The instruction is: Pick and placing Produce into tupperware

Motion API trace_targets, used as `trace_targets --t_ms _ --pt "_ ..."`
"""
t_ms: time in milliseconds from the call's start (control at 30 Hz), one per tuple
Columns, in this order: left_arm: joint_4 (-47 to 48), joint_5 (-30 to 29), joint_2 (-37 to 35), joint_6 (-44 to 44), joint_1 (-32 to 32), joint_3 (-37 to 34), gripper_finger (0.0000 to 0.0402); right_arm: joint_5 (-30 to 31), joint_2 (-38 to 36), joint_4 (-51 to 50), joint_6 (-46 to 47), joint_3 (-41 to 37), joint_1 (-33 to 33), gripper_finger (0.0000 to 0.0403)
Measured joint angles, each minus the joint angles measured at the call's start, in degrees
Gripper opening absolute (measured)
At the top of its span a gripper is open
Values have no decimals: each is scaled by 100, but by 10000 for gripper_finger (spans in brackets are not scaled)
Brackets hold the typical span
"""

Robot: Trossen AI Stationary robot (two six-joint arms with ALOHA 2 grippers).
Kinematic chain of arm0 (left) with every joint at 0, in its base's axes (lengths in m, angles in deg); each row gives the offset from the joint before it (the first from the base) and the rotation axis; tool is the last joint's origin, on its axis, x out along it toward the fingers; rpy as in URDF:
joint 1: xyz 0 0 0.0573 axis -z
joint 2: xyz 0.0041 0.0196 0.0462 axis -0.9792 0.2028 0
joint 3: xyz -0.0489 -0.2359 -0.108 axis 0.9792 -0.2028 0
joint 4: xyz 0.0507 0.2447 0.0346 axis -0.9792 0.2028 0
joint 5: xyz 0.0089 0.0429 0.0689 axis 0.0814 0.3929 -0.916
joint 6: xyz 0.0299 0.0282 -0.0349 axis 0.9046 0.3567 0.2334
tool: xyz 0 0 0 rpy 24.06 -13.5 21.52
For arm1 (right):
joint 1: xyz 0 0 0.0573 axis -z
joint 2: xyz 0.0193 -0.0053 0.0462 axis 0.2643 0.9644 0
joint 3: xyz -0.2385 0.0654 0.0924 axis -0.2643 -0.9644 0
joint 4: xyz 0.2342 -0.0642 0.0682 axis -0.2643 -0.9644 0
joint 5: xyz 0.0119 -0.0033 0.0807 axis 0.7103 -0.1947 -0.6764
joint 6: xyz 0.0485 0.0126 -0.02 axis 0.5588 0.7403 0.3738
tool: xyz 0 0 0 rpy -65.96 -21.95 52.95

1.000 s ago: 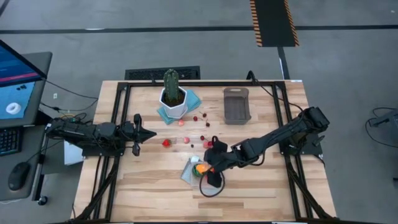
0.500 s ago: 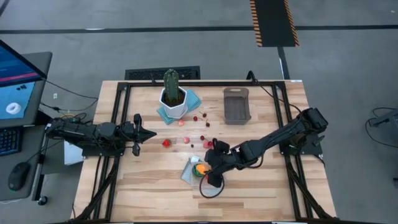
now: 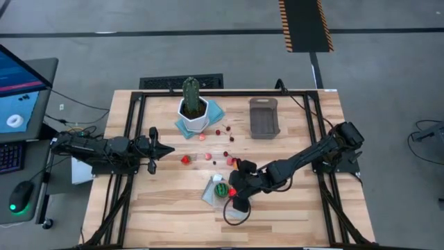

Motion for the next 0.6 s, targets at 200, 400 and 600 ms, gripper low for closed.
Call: trace_targets --t_ms 200,400,600 --pt "-1 0 0 0 0 0 0 -14 0 -7 22 0 75 387" --pt "-1 1 0 0 1 0 0 -36 0 -2 24 0 193 386" --pt "-2 0 1 0 0 0 0 -38 0 -36 758 0 333 384"
